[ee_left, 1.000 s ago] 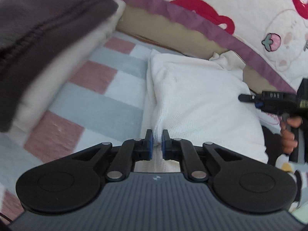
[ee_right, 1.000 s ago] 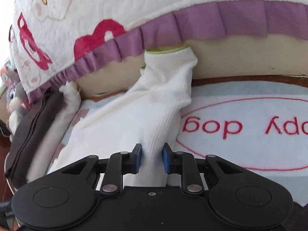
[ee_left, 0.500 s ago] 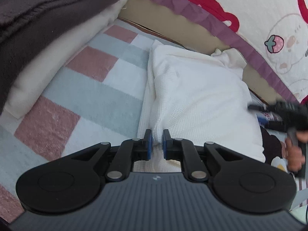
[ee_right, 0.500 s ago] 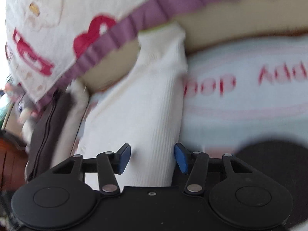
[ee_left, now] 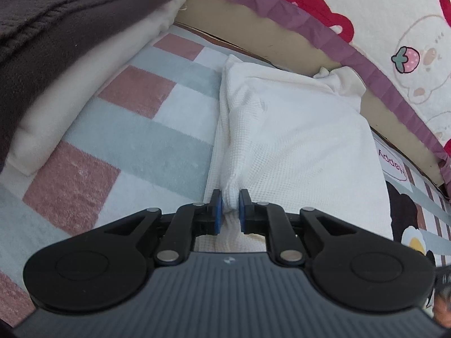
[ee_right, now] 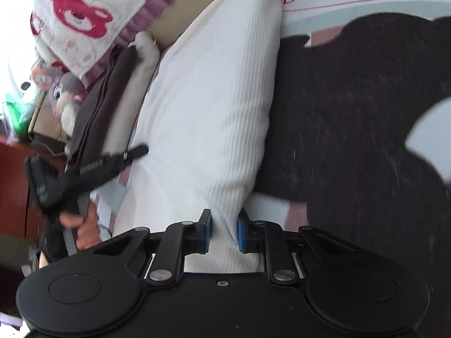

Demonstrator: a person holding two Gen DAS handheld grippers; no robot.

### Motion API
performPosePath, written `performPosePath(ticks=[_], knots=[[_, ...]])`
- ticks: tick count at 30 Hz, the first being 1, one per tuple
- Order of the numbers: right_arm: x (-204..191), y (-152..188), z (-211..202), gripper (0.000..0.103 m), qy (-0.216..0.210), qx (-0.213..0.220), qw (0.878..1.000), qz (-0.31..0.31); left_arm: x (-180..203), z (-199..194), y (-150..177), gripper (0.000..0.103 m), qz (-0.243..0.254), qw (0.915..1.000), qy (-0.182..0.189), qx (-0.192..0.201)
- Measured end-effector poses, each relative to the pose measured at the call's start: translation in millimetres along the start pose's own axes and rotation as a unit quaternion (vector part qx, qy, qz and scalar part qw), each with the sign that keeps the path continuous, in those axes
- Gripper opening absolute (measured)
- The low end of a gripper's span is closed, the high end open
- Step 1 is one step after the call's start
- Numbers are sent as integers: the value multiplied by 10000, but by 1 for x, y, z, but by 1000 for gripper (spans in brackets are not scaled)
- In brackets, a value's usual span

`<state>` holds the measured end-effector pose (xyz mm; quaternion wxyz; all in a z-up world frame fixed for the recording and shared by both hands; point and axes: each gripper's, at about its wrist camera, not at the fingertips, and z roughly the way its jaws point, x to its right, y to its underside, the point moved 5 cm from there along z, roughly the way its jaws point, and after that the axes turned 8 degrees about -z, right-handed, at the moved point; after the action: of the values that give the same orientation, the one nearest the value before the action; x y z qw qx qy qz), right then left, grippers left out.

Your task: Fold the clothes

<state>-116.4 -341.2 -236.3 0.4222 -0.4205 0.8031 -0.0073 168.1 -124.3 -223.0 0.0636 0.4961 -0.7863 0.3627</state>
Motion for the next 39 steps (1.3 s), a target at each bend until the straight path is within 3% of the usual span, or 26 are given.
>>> performPosePath(ticks=[10, 14, 16, 21, 23, 24, 25, 26, 27, 31, 35, 39], knots=[[1, 50, -11, 18, -342, -573, 9974, 273, -6, -16, -2, 25, -13, 9996, -263, -68], [5, 60, -21, 19, -653, -623, 9937, 665, -9, -32, 7, 32, -119, 9993, 11, -342], [5, 61, -25, 23, -666, -655, 9931, 705, -10, -38, 17, 43, -130, 9985, 162, -498], [11, 67, -23, 53, -724, -514, 9896, 1135, -2, -38, 47, 49, 286, 9954, 140, -898], [12, 66, -18, 53, -851, -390, 9865, 1344, 4, -36, 56, 36, 695, 9940, -115, -840], [12, 66, -15, 53, -910, -337, 9848, 1440, 7, -38, 58, 1, 956, 9922, -277, -745], [9, 65, -15, 52, -946, -335, 9853, 1383, 10, -43, 59, 3, 1212, 9895, -429, -661], [2, 66, -15, 33, -962, -364, 9878, 1167, 9, -49, 59, 3, 1256, 9891, -491, -587], [-5, 66, -15, 24, -979, -393, 9899, 950, 6, -56, 58, 3, 1164, 9906, -494, -519], [-19, 68, -21, 21, -1028, -624, 9910, 592, -11, -78, 59, 2, 821, 9944, -549, -366], [-28, 70, -25, 21, -997, -929, 9901, 321, -23, -71, 65, 3, 509, 9953, -569, -593], [-32, 72, -22, 28, -917, -1113, 9892, 255, -28, -73, 63, 4, 169, 9970, -424, -632]])
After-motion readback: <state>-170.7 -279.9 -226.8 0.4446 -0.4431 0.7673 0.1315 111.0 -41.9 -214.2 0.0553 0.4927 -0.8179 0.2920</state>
